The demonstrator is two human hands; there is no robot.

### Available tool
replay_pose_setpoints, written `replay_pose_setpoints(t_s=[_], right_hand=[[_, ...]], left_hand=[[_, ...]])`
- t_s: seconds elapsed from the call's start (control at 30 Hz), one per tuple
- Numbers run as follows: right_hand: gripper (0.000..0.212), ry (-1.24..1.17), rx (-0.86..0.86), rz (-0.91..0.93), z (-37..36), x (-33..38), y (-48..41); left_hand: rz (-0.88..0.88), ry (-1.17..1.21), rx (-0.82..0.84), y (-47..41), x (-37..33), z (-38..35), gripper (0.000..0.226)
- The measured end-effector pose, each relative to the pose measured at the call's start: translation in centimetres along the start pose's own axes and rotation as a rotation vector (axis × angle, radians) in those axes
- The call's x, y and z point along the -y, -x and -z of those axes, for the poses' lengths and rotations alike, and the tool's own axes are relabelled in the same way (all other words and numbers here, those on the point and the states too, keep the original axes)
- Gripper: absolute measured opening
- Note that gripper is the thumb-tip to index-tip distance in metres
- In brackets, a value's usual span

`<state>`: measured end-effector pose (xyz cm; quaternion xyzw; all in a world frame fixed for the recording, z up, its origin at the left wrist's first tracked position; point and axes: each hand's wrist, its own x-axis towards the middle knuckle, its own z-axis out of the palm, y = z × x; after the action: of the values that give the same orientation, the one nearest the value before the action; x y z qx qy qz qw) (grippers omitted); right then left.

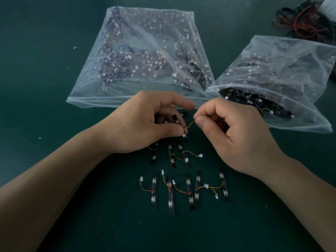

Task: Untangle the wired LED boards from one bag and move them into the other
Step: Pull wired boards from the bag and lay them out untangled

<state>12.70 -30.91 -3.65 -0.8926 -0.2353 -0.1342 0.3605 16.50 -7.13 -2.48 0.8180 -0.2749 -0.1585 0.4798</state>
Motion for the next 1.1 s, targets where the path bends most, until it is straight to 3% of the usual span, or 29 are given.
replay_pose_setpoints(t_s=[0.27, 0.47, 0.9, 1.1], right_hand=[[0.007, -0.028, 0.032, 0.025, 0.2, 0.2, -0.1], [0.012, -0.157, 0.048, -0.07, 1.0, -0.1, -0.2], [0.012, -0.054, 0.346, -0.119, 2.2, -0.3, -0.5], [0.014, -0.042, 0.405, -0.085, 2.4, -0.2, -0.6]], left_hand=[[-0.009, 0.066, -0.004, 0.0, 0.0, 0.3, 0.045], [-0.016, 0.124, -0.106, 0.0, 0.3, 0.4, 0.041], [-0.03, 0.06, -0.181, 0.0, 0.2, 0.2, 0.028], [-0.041, 0.049, -0.172, 0.1, 0.2, 0.1, 0.026]])
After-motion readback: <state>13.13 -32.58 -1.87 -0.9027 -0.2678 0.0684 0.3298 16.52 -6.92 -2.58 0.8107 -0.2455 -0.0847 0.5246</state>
